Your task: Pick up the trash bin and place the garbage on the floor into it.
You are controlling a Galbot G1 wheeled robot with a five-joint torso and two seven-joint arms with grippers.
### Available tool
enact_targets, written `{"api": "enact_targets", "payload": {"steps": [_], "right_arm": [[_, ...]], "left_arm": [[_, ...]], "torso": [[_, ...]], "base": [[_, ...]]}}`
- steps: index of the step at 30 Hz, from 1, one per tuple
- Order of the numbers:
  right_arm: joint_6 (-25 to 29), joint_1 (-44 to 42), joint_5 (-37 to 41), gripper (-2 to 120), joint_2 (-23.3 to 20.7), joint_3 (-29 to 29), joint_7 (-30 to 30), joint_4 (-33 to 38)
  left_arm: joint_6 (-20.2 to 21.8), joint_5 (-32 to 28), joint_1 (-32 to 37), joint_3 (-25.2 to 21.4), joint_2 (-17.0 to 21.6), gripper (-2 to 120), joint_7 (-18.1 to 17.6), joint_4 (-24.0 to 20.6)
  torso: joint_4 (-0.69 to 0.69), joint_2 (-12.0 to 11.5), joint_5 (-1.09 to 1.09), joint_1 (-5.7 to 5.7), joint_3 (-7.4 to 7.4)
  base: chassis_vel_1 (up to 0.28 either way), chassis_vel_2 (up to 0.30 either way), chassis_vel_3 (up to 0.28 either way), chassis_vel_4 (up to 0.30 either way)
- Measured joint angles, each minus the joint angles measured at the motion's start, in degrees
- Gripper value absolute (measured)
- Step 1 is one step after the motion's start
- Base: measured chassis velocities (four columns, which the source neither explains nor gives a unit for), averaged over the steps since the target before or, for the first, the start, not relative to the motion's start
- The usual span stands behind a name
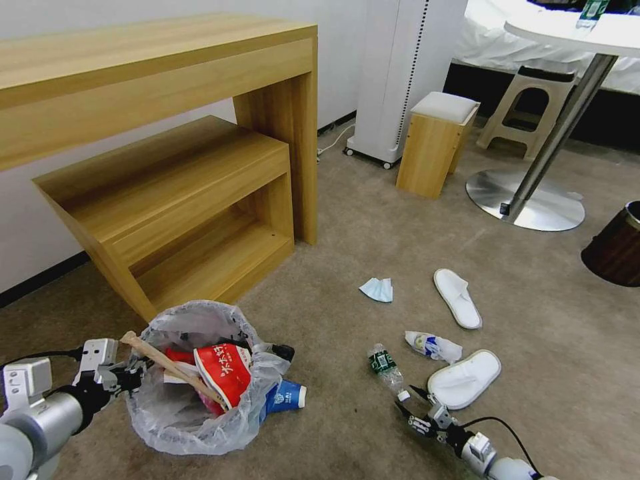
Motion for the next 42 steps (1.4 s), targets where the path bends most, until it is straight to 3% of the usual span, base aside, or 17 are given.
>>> {"api": "enact_targets", "payload": {"steps": [11,30,42], "right_arm": [[0.08,2.6,0.01,63,2.46,-0.4,-1.39,-5.26],[0.03,3.29,0.17,67,3.57,-1.81,-0.79,-3.85],[0.0,2.86,-0.25,28,3.24,-1.13,-0.37,-3.6]], "left_arm": [[-0.21,-0.03,-0.21,0.41,-0.12,0,0.28,-0.04],[-0.73,0.05,-1.08,1.43,-0.19,0,0.46,0.19],[-1.04,0.3,-1.17,1.58,-0.34,0,0.8,0.45]], "torso": [[-0.01,0.0,-0.01,0.0,0.0],[0.0,0.0,0.01,0.0,0.0],[0.0,0.0,0.01,0.0,0.0]], "base": [[0.0,0.0,0.0,0.0],[0.0,0.0,0.0,0.0],[0.0,0.0,0.0,0.0]]}}
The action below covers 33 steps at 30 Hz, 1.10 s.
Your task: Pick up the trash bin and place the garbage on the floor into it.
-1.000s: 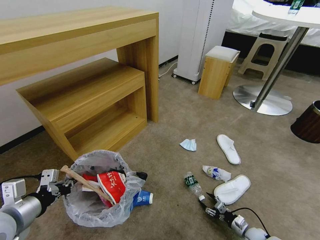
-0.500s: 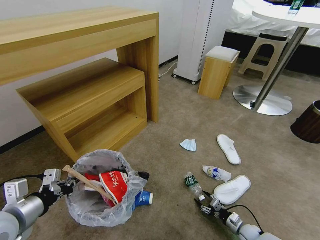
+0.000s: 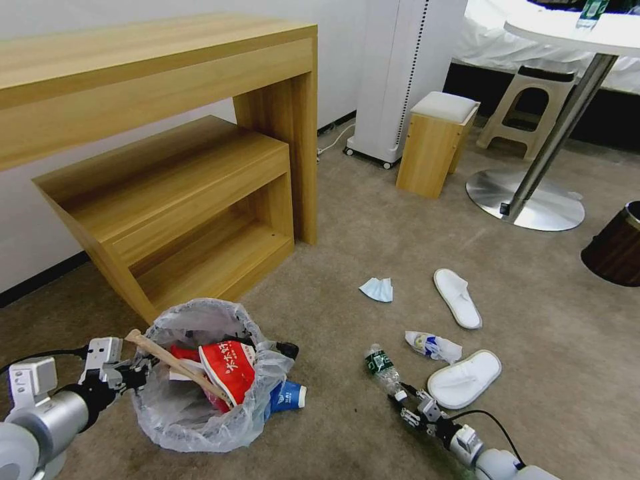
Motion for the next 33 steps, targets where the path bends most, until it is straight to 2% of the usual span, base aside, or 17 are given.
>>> {"api": "enact_targets", "payload": {"steps": [18,33], "right_arm": [[-0.01,-0.24,-0.46,26,-1.01,1.15,0.03,0.91],[-0.01,-5.17,0.27,26,-7.4,7.58,0.14,12.05]], "left_arm": [[-0.21,1.01,0.29,0.08,-0.45,0,0.8,0.09],[-0.37,3.53,-0.99,3.79,-0.55,0,0.95,1.33]], "torso": [[0.0,0.0,0.0,0.0,0.0],[0.0,0.0,0.0,0.0,0.0]], "base": [[0.0,0.0,0.0,0.0],[0.0,0.0,0.0,0.0]]}}
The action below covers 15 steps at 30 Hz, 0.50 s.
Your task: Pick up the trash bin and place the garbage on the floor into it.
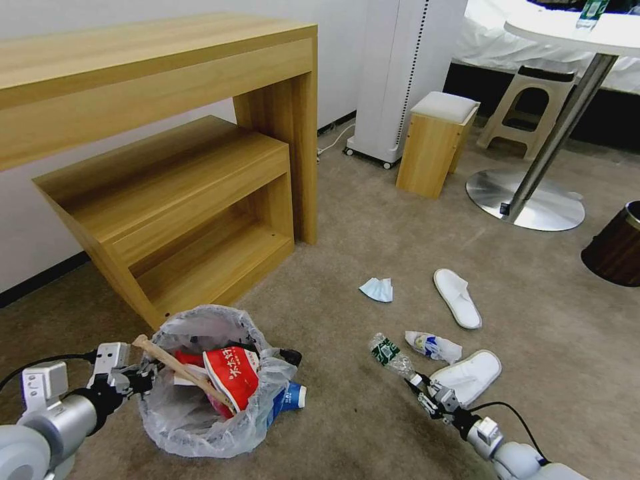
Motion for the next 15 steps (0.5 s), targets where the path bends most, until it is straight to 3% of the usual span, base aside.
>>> {"api": "enact_targets", "payload": {"steps": [15], "right_arm": [[0.0,-7.84,0.12,26,-8.01,8.54,-0.16,12.84]], "left_arm": [[-0.01,1.89,-0.44,3.14,0.47,0,0.06,0.66]], "torso": [[0.0,0.0,0.01,0.0,0.0]], "base": [[0.0,0.0,0.0,0.0]]}}
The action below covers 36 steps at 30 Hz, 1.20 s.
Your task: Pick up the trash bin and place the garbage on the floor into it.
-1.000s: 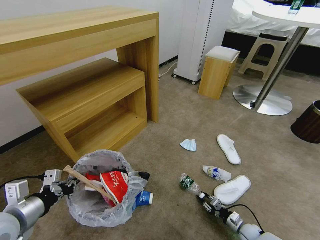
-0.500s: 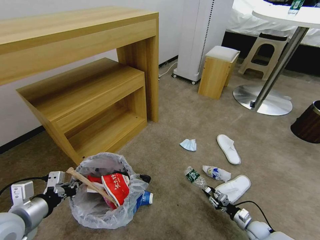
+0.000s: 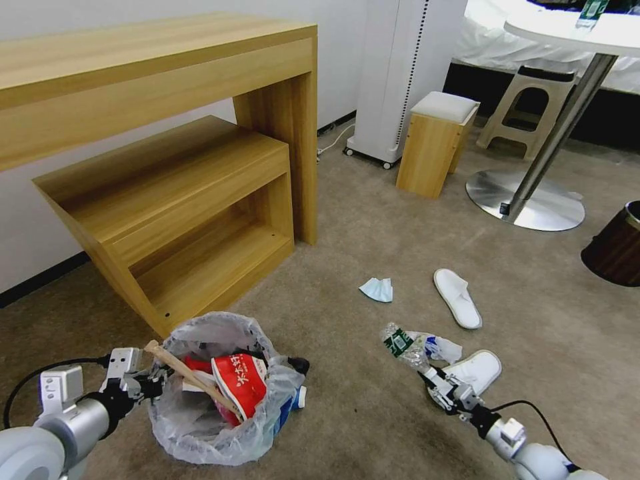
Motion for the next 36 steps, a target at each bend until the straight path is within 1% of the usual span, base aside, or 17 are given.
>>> {"api": "enact_targets", "payload": {"steps": [2,5,6,7,14,17,27,30,32,34,36], "right_arm": [[0.0,-1.41,0.28,26,-2.06,1.72,-0.01,2.77],[0.0,-2.29,0.48,26,-3.37,2.76,0.01,4.63],[-0.02,-3.17,0.69,26,-4.7,3.91,0.09,6.59],[-0.02,-3.17,0.69,26,-4.7,3.91,0.09,6.59],[-0.12,-4.67,1.11,26,-8.47,7.45,0.26,13.04],[-0.31,-4.49,1.55,26,-9.73,7.76,0.29,14.98],[-1.78,-1.83,3.09,26,-13.59,7.42,0.48,21.75],[-2.38,-0.09,3.58,26,-14.61,6.18,0.95,24.07],[-3.51,2.18,4.24,26,-15.63,4.39,1.53,27.63],[-3.61,2.44,4.3,26,-15.74,4.16,1.57,28.08],[-4.54,4.17,4.96,26,-16.73,2.41,1.67,31.89]], "left_arm": [[0.0,0.21,-0.1,0.38,0.38,0,0.04,0.12],[0.02,0.27,-0.15,0.58,0.7,0,0.08,0.17],[0.03,0.31,-0.26,0.77,1.05,0,0.09,0.27],[0.03,0.31,-0.26,0.77,1.05,0,0.09,0.27],[0.12,0.16,-1.53,1.59,2.95,0,0.32,1.0],[0.33,-0.11,-2.4,2.14,3.72,0,0.3,1.48],[1.31,-4.11,-5.82,3.09,6.56,0,-1.44,3.0],[1.44,-4.71,-6.96,3.54,7.1,0,-1.56,3.6],[1.7,-5.03,-7.86,4.14,7.18,0,-1.58,3.95],[1.72,-5.04,-7.9,4.2,7.18,0,-1.58,3.97],[1.84,-5.05,-8.2,4.43,7.18,0,-1.51,4.07]], "torso": [[0.0,0.0,-0.02,0.0,0.0],[0.0,0.0,-0.01,0.0,0.0],[0.0,0.0,0.0,0.0,0.0],[0.0,0.0,0.0,0.0,0.0],[0.0,0.0,-0.01,0.0,0.0],[0.0,0.0,-0.01,0.0,0.0],[0.0,0.0,-0.02,0.0,0.0],[0.0,0.0,-0.01,0.0,0.0],[0.01,0.0,-0.02,0.0,0.0],[0.01,0.0,-0.02,0.0,0.0],[0.01,0.0,-0.01,0.0,0.0]], "base": [[0.0,0.0,0.0,0.0],[0.0,0.0,0.0,0.0],[0.0,0.0,0.0,0.0],[0.0,0.0,0.0,0.0],[0.0,0.0,0.0,0.0],[0.0,0.0,0.0,0.0],[0.0,0.0,0.0,0.0],[0.0,0.0,0.0,0.0],[0.0,0.0,0.0,0.0],[0.0,0.0,0.0,0.0],[0.0,0.0,0.0,0.0]]}}
